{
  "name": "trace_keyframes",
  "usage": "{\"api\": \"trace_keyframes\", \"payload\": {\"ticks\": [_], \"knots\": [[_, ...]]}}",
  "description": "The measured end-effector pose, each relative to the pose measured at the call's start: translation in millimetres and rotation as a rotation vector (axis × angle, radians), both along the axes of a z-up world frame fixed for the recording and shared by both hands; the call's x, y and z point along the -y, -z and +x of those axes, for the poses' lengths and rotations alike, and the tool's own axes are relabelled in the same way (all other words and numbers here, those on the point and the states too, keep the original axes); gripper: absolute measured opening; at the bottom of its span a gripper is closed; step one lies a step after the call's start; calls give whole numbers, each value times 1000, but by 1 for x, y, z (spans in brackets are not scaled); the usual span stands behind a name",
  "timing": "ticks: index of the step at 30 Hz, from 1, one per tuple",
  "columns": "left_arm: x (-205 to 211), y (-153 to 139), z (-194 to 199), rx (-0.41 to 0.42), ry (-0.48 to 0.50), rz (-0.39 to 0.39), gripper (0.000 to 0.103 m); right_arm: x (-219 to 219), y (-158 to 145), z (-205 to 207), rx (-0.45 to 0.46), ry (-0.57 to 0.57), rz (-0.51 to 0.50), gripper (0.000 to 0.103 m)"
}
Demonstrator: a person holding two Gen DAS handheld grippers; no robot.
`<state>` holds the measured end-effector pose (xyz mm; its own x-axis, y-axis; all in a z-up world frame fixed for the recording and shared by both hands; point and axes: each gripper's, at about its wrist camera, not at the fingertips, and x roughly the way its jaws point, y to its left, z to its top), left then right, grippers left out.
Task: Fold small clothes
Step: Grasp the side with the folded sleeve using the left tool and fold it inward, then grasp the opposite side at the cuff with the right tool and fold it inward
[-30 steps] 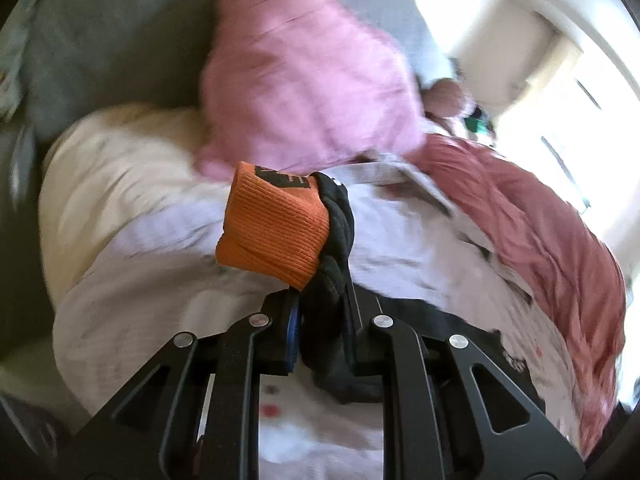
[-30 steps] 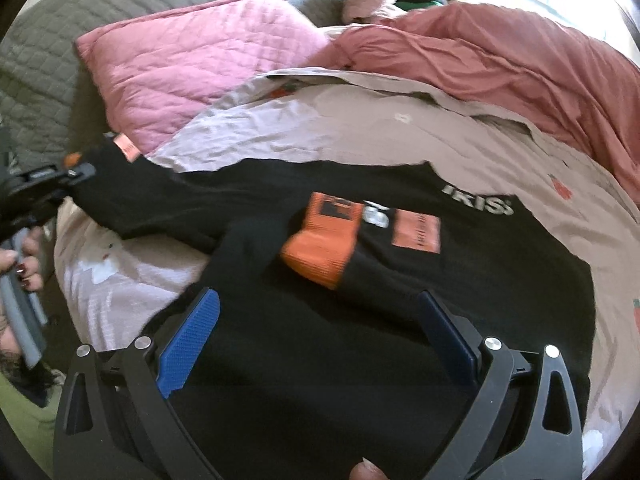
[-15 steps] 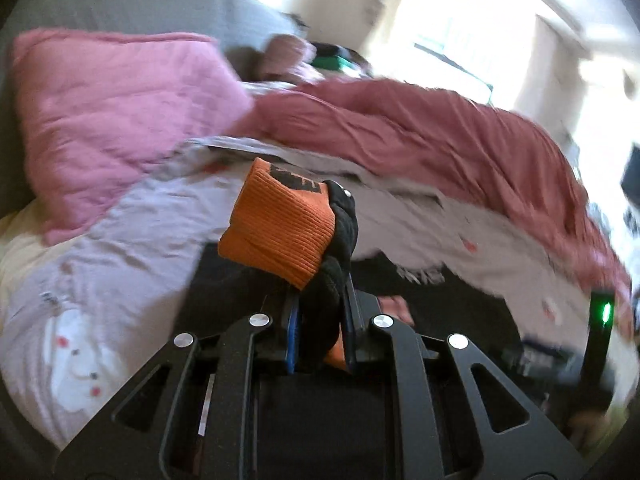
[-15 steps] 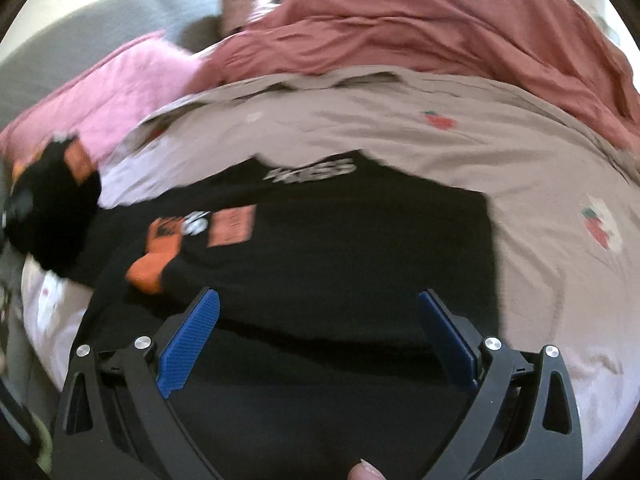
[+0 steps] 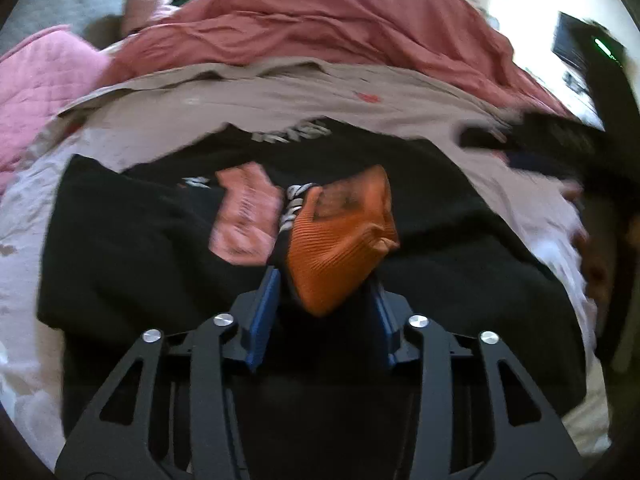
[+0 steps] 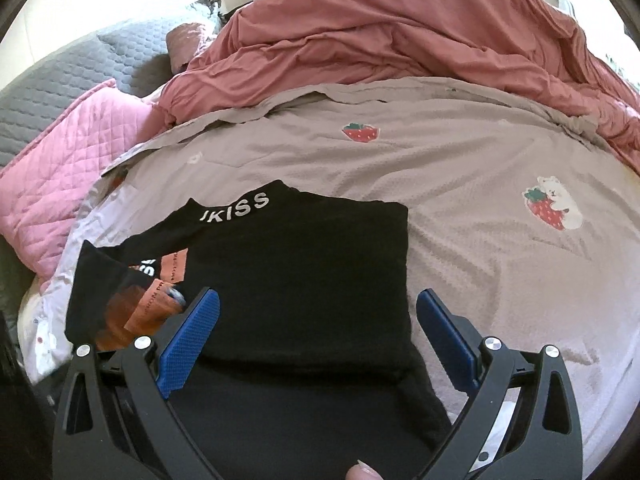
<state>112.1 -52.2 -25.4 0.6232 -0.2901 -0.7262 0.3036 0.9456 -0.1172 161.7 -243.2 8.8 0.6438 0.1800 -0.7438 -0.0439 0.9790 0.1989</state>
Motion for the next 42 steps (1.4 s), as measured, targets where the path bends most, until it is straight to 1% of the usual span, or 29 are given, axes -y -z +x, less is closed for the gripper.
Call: {"api": "trace_keyframes", "payload": {"ticks": [2,4,7,9,13,14,15,16,17,18,19,20,21,23,26,28,31,33,36,42], "knots": [[0,-2,-10,10,10,-4,44,-7,1,0,-6,-22,13,98],[-11,-8,-19,33,-27,-14,46,-17,4,-2,-28,-62,38,98],[-40,-17,-28,59,-114,-51,48,-34,15,-4,-90,-129,107,98],[-59,-22,-29,58,-178,-68,51,-48,23,-6,-126,-165,129,98],[-87,-28,-35,64,-260,-106,52,-76,39,-9,-167,-218,127,97],[-91,-30,-36,66,-273,-110,53,-83,43,-9,-173,-228,122,94],[-94,-31,-36,69,-280,-114,53,-89,45,-9,-173,-238,113,75],[-96,-33,-37,72,-286,-118,53,-93,46,-10,-171,-246,107,64],[-98,-34,-38,76,-291,-122,54,-98,45,-11,-164,-261,104,51],[-100,-35,-38,79,-296,-126,55,-100,44,-12,-153,-276,110,36],[-101,-36,-38,81,-303,-128,55,-101,39,-14,-128,-287,107,29],[-104,-37,-38,84,-313,-131,56,-100,34,-14,-103,-296,102,16],[-106,-37,-38,85,-318,-137,56,-98,30,-15,-84,-305,99,8],[-110,-37,-37,82,-329,-146,56,-91,16,-14,-36,-321,109,5],[-114,-38,-35,81,-348,-148,56,-76,-1,-8,16,-317,107,5],[-116,-39,-35,81,-356,-148,56,-64,-12,-2,58,-304,74,5],[-117,-39,-34,76,-365,-144,56,-44,-22,9,102,-266,-15,5],[-118,-38,-32,70,-368,-141,56,-26,-21,20,111,-227,-44,5],[-117,-39,-26,63,-366,-129,56,-6,-10,32,89,-177,-71,5],[-105,-49,-2,66,-343,-53,56,7,13,36,56,-160,-78,5]]}}
